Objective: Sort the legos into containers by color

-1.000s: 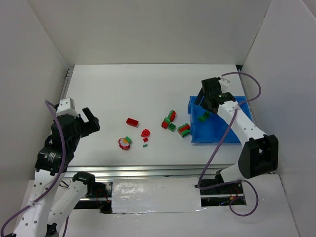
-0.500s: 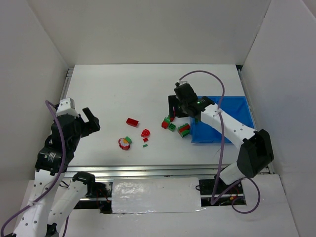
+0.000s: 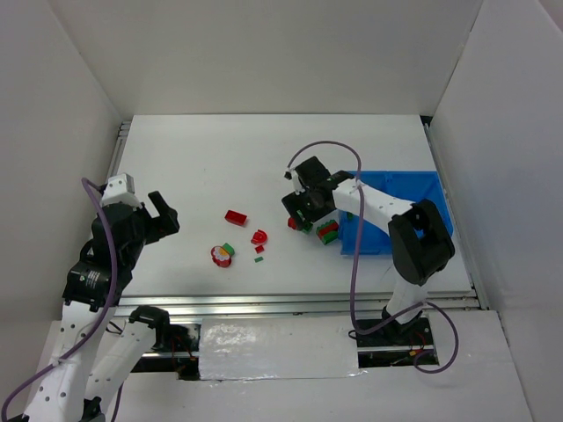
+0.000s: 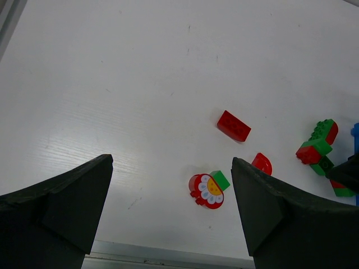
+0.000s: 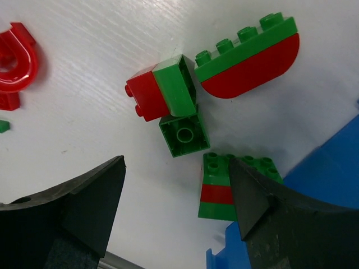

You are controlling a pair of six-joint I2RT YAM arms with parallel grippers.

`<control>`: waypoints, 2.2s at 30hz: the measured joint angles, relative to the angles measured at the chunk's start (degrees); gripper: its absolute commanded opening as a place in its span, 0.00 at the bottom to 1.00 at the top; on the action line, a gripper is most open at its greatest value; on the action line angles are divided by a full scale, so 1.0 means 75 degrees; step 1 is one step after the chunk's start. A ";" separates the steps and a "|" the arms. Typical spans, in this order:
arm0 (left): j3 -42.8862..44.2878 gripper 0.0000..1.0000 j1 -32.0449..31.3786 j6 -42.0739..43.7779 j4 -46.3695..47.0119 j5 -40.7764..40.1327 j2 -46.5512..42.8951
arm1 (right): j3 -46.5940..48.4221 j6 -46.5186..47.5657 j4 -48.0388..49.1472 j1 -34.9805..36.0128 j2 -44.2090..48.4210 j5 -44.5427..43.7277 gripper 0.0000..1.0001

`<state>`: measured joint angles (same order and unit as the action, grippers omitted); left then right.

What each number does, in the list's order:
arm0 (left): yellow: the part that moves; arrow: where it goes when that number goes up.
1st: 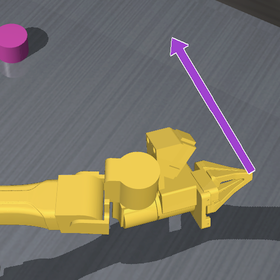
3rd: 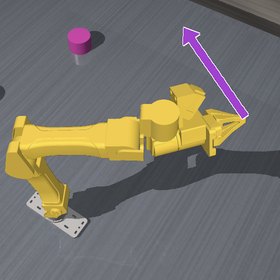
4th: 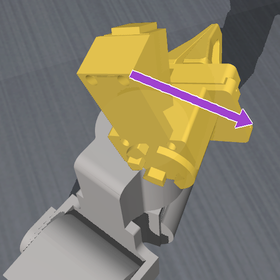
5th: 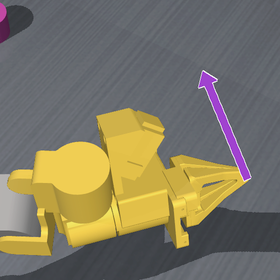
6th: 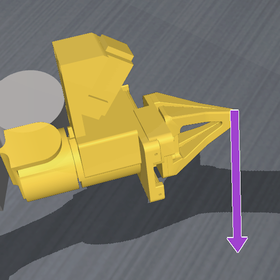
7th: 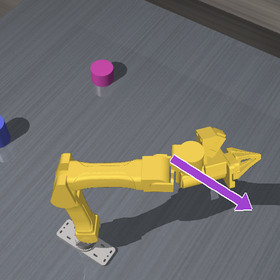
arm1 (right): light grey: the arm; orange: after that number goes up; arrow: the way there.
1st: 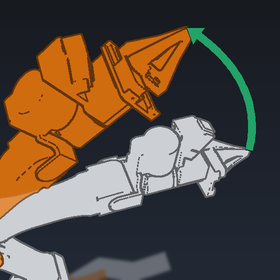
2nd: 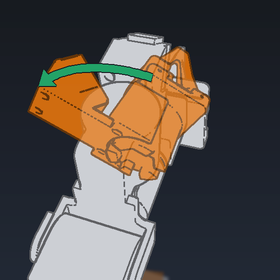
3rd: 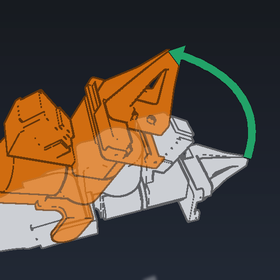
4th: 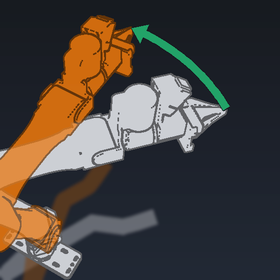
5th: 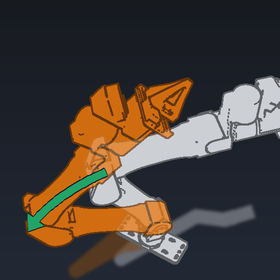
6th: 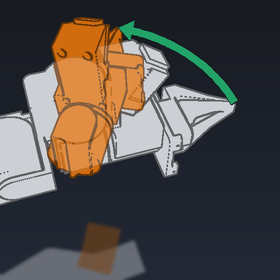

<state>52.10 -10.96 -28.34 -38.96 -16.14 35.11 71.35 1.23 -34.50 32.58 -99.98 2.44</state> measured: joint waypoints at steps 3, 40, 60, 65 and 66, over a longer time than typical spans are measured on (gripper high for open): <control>0.0000 1.00 0.0000 0.0012 0.0006 0.0015 0.0000 | 0.0067 0.0224 -0.0026 0.0000 -0.0297 0.0052 0.80; 0.0000 1.00 0.0000 0.0166 0.0052 0.0195 0.0015 | 0.0332 -0.1649 0.0425 -0.0839 0.2629 -0.2025 0.29; 0.0000 0.99 0.0000 0.0172 0.0058 0.0204 0.0061 | -0.0213 -0.3754 0.0146 -0.1990 0.2734 -0.3107 0.94; 0.0000 0.99 0.0000 0.0175 0.0058 0.0204 0.0117 | -0.0198 -0.3133 0.0772 -0.0364 0.2658 -0.2326 0.75; 0.0000 0.99 0.0000 0.0172 0.0058 0.0207 0.0128 | -0.0111 -0.3010 0.0831 -0.0198 0.2480 -0.2189 0.72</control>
<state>52.10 -10.96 -27.05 -38.52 -14.59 36.07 70.52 -21.34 -28.27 31.09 -81.38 -13.98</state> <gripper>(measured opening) 0.994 0.791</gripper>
